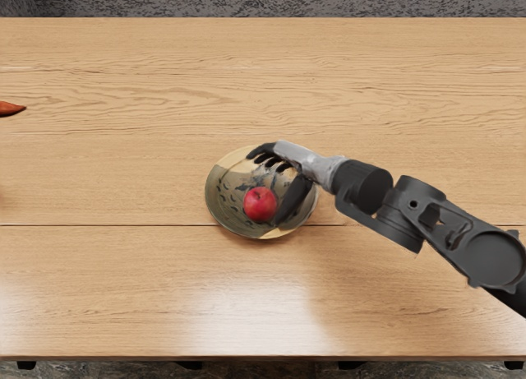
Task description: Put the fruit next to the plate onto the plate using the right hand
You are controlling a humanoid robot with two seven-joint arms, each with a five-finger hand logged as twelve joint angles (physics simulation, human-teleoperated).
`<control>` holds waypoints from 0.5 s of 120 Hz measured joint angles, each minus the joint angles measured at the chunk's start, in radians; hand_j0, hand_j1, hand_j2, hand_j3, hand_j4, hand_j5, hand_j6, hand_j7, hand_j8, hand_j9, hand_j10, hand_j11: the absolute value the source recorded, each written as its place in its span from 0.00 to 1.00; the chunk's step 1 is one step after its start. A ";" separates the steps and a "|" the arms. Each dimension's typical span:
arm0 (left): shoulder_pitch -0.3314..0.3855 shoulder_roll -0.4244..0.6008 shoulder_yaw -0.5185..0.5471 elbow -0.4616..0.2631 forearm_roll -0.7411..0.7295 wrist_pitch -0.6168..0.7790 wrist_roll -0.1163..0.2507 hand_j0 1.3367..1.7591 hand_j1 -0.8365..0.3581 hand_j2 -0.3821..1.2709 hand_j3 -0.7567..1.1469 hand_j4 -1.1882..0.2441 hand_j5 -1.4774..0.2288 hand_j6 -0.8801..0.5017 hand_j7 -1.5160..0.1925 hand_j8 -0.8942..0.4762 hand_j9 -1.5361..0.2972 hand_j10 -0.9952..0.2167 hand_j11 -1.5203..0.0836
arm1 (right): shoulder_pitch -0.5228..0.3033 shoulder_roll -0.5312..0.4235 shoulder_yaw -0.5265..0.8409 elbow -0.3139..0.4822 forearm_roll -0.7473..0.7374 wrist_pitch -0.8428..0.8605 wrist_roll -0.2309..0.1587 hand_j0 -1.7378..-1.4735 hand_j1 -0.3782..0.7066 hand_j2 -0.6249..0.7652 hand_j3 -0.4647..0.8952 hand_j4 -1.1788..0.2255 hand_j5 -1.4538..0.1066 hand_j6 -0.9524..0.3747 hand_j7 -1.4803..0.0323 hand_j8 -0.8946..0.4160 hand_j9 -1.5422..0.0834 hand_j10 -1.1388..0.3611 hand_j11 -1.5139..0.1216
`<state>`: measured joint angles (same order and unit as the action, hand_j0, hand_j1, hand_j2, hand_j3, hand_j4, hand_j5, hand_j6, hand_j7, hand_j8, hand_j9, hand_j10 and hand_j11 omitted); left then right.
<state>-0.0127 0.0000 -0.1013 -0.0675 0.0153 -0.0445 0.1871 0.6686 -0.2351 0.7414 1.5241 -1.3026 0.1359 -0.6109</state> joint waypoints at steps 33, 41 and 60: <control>-0.001 0.000 0.000 -0.002 0.000 0.000 0.000 0.76 0.98 0.23 0.40 0.82 0.86 0.63 0.88 0.64 0.83 0.81 0.94 | -0.015 -0.246 0.323 -0.025 0.435 0.375 0.000 0.30 0.09 0.46 0.34 0.79 0.87 0.67 0.92 0.64 0.89 0.72 0.87; -0.001 0.000 0.000 -0.008 0.000 -0.002 0.000 0.76 0.98 0.23 0.40 0.82 0.86 0.63 0.88 0.64 0.83 0.81 0.94 | -0.067 -0.328 0.417 -0.069 0.545 0.422 0.000 0.30 0.07 0.46 0.34 0.80 0.89 0.69 0.94 0.65 0.91 0.73 0.89; -0.001 0.000 -0.001 -0.016 0.000 -0.004 0.003 0.76 0.98 0.23 0.40 0.82 0.86 0.63 0.88 0.64 0.83 0.81 0.94 | -0.203 -0.415 0.662 -0.180 0.640 0.464 0.000 0.30 0.05 0.45 0.34 0.82 0.91 0.70 0.96 0.67 0.93 0.75 0.91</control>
<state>-0.0138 0.0000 -0.1025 -0.0836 0.0153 -0.0482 0.1902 0.4660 -0.6501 1.4035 1.3443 -0.6627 0.5994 -0.6109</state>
